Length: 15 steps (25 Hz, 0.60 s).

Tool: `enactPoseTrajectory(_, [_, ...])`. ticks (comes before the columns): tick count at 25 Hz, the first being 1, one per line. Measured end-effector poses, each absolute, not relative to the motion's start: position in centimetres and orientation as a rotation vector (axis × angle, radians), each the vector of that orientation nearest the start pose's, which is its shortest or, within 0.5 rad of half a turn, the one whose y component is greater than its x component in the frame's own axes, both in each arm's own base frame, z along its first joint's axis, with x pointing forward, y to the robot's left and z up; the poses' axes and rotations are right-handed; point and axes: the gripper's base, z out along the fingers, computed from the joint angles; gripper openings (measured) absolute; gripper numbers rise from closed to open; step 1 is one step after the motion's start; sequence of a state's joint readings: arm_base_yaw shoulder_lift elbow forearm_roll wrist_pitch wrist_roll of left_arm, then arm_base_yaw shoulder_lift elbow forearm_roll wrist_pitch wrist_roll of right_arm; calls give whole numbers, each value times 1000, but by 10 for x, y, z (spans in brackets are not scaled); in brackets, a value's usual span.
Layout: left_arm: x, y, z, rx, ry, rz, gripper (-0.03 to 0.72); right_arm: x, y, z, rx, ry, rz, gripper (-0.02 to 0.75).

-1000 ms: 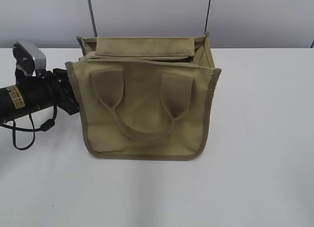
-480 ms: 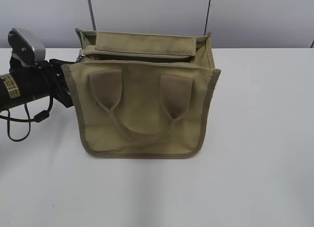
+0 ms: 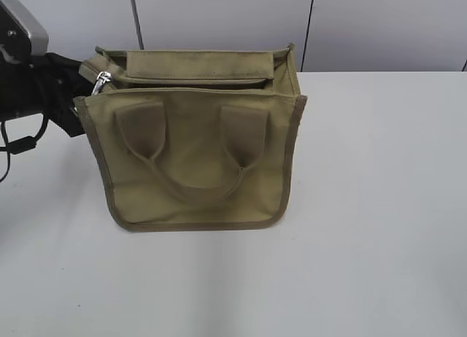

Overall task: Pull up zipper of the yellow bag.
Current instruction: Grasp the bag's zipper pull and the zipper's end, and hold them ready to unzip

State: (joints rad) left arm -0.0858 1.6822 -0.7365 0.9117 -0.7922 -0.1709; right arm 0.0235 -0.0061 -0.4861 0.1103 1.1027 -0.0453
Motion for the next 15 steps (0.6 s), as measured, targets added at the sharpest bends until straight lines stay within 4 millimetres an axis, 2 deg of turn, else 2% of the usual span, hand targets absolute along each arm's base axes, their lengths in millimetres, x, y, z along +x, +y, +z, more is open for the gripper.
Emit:
enactPoseTrajectory(7, [314,-77,205,964,1583,-206,60,-7,9,270,-79,2090,120,577])
enactPoseTrajectory(11, [313,-69,219,886,1637,-125,60,-7,9,270,-78,2090,126,577])
enactPoseTrajectory(15, [312,-66,228,803,1653,-128,59,-5,12,277,-116,2046,154,577])
